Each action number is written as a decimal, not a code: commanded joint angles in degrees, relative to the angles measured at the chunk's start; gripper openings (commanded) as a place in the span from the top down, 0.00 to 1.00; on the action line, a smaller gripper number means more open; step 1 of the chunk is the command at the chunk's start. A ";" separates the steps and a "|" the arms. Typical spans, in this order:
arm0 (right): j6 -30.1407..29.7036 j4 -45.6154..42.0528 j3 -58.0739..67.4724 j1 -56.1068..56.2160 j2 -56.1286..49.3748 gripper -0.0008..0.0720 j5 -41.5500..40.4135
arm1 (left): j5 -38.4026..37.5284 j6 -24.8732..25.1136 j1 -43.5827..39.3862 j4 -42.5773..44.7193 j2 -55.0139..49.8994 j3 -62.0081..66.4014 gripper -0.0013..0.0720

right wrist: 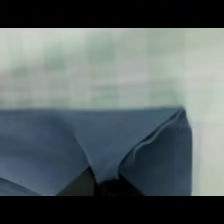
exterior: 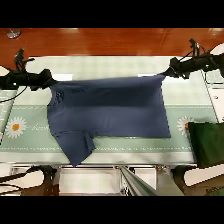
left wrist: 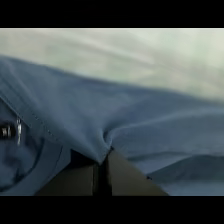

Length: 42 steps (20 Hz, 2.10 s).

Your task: Fold the shirts.

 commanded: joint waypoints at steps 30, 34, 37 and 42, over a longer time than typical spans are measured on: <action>-11.87 9.29 -57.70 -14.88 36.46 0.14 -8.48 | -11.23 3.54 12.98 -3.26 18.97 -46.75 0.03; -6.62 1.86 -55.80 -22.71 36.41 0.14 -6.78 | -10.05 4.33 7.10 -3.48 19.02 -46.53 0.82; 1.31 -9.57 -59.06 -20.96 36.41 0.14 -0.50 | -9.73 7.30 7.15 -7.76 19.12 -45.83 0.95; 1.38 -6.14 -61.77 -12.04 36.26 0.14 -4.61 | -9.38 10.64 7.13 -13.27 19.12 -45.68 0.95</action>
